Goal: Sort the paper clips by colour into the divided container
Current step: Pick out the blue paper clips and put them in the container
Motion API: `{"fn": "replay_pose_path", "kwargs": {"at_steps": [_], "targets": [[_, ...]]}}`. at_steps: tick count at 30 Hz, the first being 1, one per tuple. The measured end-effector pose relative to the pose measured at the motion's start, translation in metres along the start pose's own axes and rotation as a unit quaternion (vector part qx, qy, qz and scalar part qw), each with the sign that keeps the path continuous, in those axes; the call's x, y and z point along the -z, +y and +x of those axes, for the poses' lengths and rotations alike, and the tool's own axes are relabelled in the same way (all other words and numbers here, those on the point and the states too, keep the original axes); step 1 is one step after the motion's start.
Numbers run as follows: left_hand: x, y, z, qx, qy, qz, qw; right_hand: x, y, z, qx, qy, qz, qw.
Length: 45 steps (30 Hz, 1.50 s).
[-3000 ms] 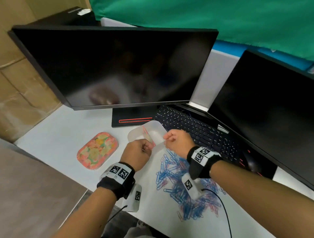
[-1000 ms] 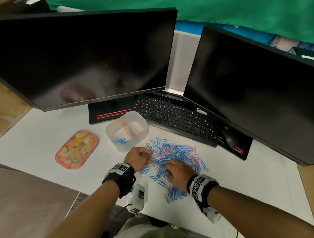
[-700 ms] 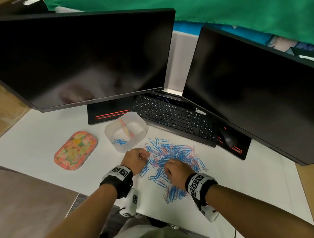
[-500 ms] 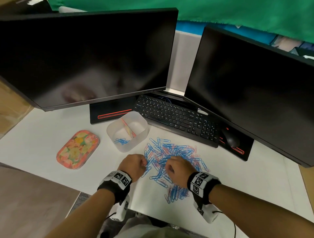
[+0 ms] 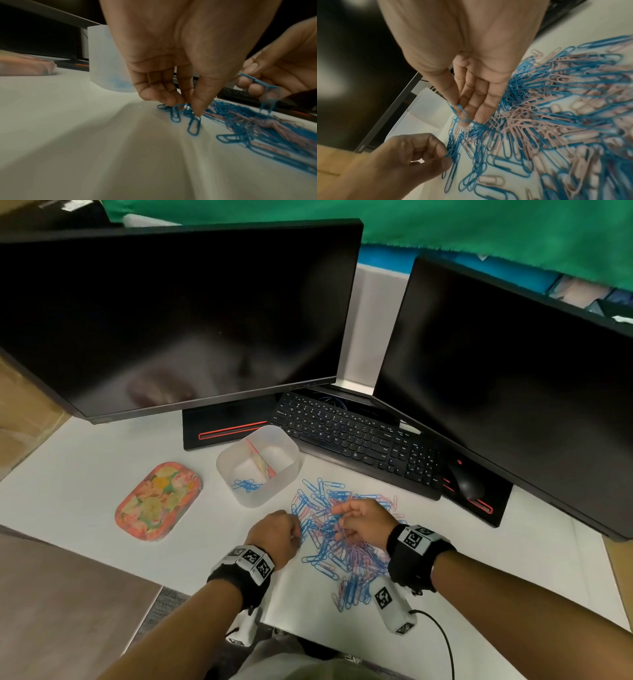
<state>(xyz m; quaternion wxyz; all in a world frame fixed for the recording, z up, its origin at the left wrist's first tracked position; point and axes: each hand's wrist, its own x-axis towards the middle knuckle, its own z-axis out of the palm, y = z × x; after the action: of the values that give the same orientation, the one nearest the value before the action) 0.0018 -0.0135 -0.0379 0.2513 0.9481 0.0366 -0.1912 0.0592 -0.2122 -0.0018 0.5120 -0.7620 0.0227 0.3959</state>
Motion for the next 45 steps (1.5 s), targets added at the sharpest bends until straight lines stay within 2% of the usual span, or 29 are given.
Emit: {"fn": "replay_pose_path", "kwargs": {"at_steps": [6,13,17,24,28,30,33,37,39,42,45], "targets": [[0.006,-0.003,0.001,0.012,0.011,-0.129,0.992,0.002,0.003,-0.002,-0.033,-0.008,0.082,0.996],[0.016,-0.001,-0.002,0.047,-0.008,-0.246,0.968,0.000,-0.014,-0.001,-0.059,0.035,0.181,0.981],[0.028,0.006,-0.006,0.052,-0.004,-0.289,0.956,-0.004,-0.030,0.000,-0.079,0.042,0.183,0.979],[0.069,0.005,-0.012,0.049,0.080,-0.357,0.929,-0.014,-0.081,0.005,-0.043,0.024,0.172,0.984],[0.094,-0.001,-0.011,0.049,0.143,-0.358,0.921,-0.022,-0.113,0.011,-0.020,0.004,0.173,0.985],[0.099,0.000,-0.012,0.043,0.153,-0.350,0.923,-0.025,-0.125,0.013,-0.008,-0.003,0.173,0.985],[0.096,0.006,-0.015,0.027,0.107,-0.384,0.917,-0.028,-0.134,0.013,0.004,-0.008,0.170,0.985],[0.085,0.018,-0.020,-0.003,0.035,-0.468,0.883,-0.026,-0.134,0.010,0.002,0.002,0.192,0.981],[0.078,0.019,-0.021,-0.033,0.008,-0.461,0.887,-0.021,-0.132,0.007,0.001,0.013,0.215,0.977],[0.068,0.023,-0.022,-0.063,0.009,-0.406,0.912,-0.014,-0.127,0.005,0.003,0.029,0.242,0.970],[0.064,0.027,-0.021,-0.066,0.009,-0.421,0.905,-0.007,-0.122,0.002,0.001,0.044,0.261,0.964]]}}
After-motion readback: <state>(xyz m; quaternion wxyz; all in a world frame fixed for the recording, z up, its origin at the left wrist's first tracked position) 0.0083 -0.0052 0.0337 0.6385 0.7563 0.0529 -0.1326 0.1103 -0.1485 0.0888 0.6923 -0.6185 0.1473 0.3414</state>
